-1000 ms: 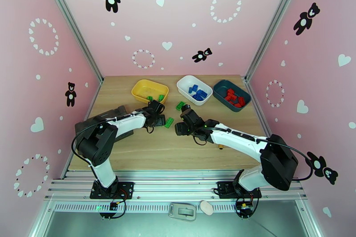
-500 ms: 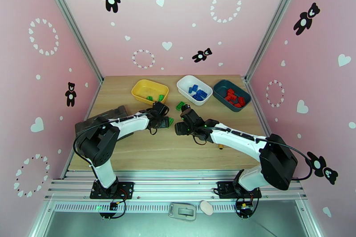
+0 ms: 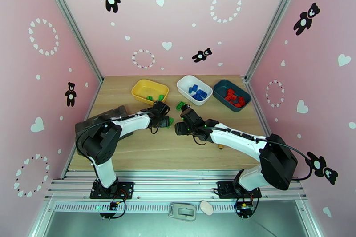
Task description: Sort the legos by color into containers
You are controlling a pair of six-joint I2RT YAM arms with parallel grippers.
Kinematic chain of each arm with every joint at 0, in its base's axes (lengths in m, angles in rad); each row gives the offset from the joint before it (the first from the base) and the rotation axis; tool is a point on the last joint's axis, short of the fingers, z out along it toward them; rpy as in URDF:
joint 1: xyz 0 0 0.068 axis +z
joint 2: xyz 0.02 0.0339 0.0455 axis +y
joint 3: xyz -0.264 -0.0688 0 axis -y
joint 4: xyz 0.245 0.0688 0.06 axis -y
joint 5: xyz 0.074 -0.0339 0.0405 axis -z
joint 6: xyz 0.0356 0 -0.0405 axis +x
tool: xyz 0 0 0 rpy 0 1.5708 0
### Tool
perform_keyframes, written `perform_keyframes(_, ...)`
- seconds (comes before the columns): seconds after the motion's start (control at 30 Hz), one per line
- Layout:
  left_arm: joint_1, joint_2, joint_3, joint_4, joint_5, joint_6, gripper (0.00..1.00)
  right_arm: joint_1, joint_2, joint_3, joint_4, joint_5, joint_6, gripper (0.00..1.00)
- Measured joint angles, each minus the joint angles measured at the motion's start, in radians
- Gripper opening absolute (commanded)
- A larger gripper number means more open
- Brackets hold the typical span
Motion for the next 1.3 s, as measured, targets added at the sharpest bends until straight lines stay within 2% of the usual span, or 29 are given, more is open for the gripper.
perform_keyframes(0.2,0.012,0.0,0.047,-0.042,-0.036,0.019,0.78,0.0,0.0,0.0,-0.002,0.0,0.0,0.73)
perform_keyframes(0.6,0.087,0.028,0.111,-0.048,-0.041,0.084,0.62,-0.003,0.0,0.0,-0.003,0.0,0.0,0.73)
perform_keyframes(1.2,0.09,0.099,0.127,-0.043,-0.014,0.098,0.46,-0.018,0.029,0.024,-0.003,-0.008,0.0,0.73)
perform_keyframes(1.3,0.09,0.1,0.127,-0.044,-0.014,0.101,0.4,-0.022,0.055,0.055,-0.014,-0.007,0.002,0.67)
